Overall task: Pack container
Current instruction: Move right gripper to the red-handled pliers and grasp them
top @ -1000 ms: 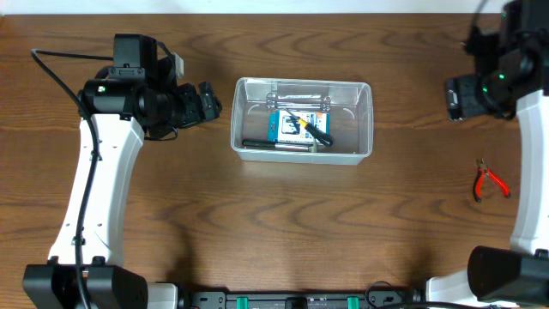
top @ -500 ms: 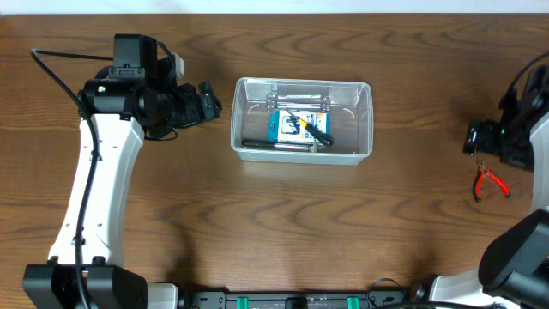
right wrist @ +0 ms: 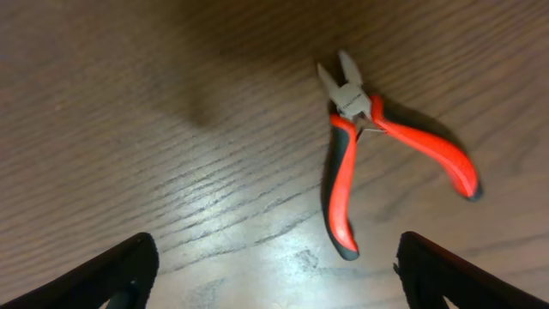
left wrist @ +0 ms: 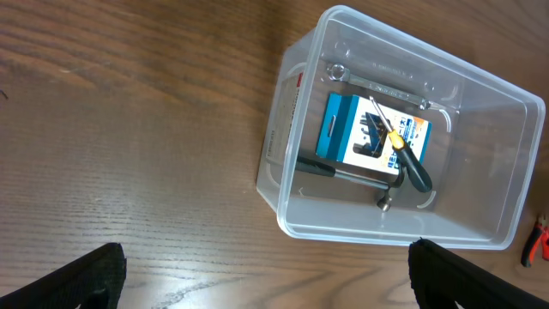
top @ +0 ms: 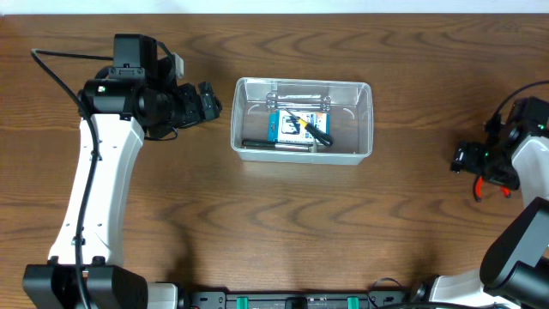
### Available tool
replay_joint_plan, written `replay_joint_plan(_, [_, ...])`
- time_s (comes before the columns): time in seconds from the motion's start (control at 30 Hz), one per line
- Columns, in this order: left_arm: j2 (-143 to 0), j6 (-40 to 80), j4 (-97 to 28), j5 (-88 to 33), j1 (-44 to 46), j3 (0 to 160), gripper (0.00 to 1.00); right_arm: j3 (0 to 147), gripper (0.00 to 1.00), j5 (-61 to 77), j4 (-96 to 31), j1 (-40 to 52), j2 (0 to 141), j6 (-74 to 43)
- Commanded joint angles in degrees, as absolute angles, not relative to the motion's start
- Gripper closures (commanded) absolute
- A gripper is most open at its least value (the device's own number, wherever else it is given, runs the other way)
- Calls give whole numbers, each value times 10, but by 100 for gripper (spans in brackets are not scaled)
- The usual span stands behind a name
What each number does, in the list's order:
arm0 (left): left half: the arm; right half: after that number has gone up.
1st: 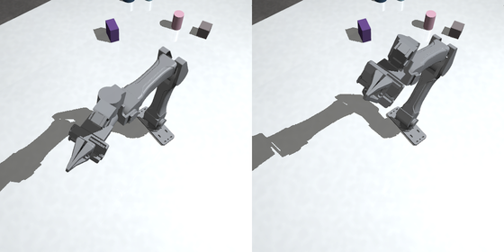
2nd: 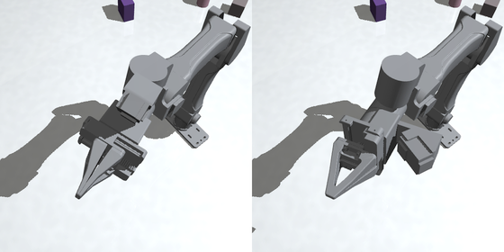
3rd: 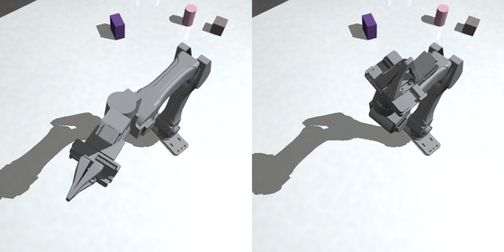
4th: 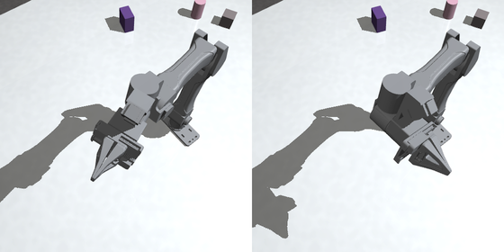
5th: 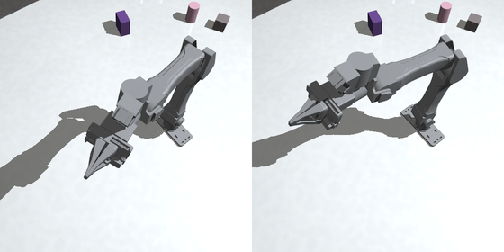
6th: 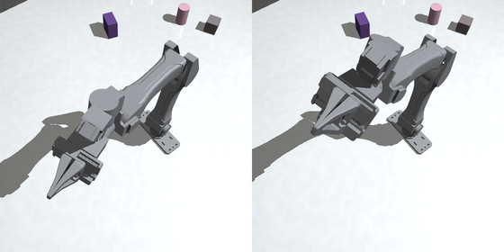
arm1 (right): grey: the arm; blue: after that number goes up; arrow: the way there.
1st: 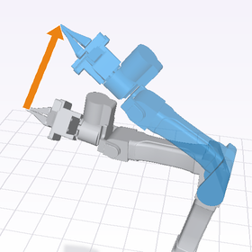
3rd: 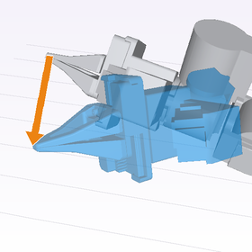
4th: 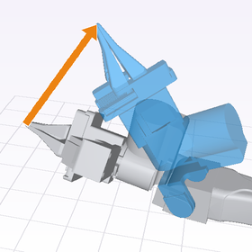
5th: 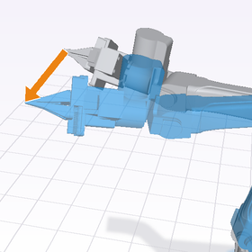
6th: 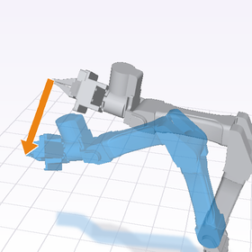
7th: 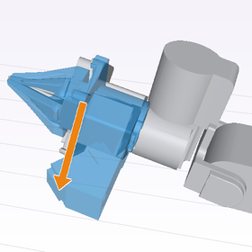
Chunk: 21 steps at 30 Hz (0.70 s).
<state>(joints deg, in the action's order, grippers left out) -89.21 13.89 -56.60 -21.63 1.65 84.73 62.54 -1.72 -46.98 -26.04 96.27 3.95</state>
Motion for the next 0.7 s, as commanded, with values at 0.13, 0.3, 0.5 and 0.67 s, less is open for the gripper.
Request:
replay_joint_plan(0.13, [-888,138,-568,-211,17,848,2,606,5,-10,-459,-268,964,44])
replay_joint_plan(0.3, [-888,138,-568,-211,17,848,2,606,10,-10,-458,-281,968,44])
replay_joint_plan(0.5, [-888,138,-568,-211,17,848,2,606,10,5,-458,-299,990,44])
replay_joint_plan(0.67, [-888,138,-568,-211,17,848,2,606,9,5,-447,-301,1009,44])
